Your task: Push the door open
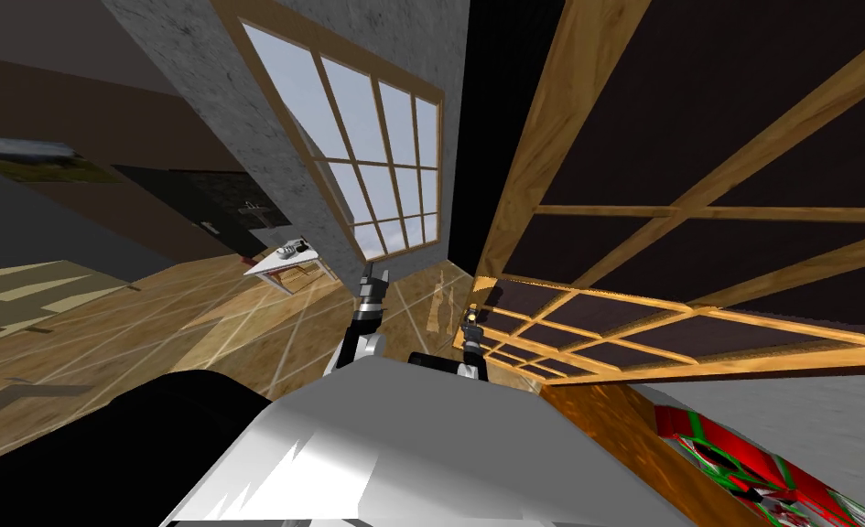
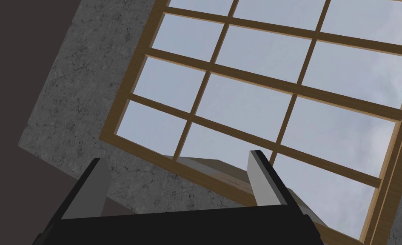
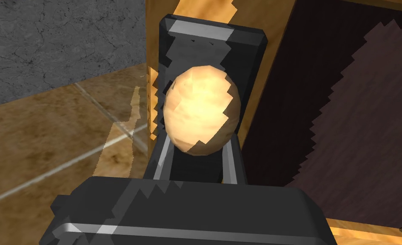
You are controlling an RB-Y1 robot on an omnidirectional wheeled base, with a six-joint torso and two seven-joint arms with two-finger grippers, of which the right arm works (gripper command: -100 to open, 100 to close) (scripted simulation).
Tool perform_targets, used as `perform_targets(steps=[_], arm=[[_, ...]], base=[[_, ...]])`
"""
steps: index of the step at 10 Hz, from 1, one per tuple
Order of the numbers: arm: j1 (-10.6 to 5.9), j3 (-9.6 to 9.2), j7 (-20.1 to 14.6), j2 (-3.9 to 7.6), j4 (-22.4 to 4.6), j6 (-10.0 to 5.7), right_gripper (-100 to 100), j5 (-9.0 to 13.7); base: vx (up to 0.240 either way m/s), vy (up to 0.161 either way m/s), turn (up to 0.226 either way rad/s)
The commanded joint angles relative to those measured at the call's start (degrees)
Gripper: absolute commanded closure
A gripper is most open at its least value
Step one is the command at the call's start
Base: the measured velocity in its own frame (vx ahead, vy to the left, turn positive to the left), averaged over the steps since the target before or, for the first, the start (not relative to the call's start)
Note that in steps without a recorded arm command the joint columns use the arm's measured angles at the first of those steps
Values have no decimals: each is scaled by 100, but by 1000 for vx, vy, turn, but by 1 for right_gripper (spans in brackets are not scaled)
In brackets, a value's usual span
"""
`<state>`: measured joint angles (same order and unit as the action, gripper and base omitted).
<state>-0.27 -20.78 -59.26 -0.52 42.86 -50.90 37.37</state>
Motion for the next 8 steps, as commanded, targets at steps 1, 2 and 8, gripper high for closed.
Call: perform_targets(steps=[1,2,8], arm=[[-147,64,-143,-28,16,-163,100,53],[-147,64,-143,-28,16,-163,100,53],[-11,207,-268,87,-14,-61,100,248]], base=[[3,-9,98],[0,0,0],[27,5,41]])
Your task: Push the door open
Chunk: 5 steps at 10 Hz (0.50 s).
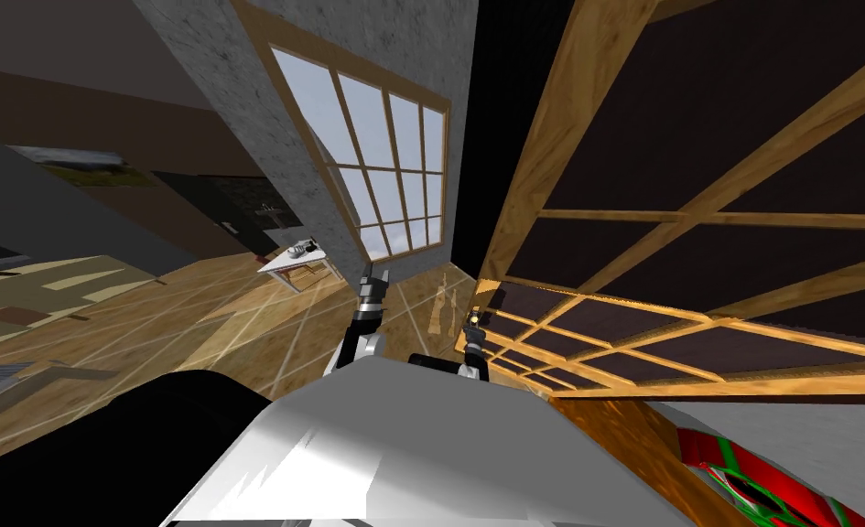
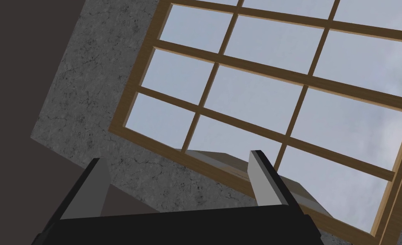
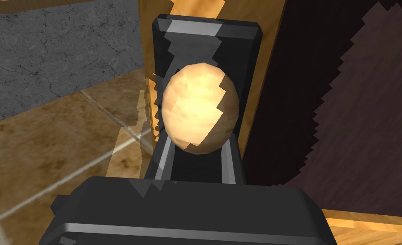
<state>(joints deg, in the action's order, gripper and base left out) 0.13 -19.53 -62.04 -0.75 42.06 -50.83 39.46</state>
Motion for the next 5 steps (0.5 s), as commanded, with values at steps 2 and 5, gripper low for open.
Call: perform_targets(steps=[2,5], arm=[[-59,124,17,160,73,-88,100,69],[-97,299,50,266,103,-169,100,195]], base=[[156,66,-55],[181,35,-50]])
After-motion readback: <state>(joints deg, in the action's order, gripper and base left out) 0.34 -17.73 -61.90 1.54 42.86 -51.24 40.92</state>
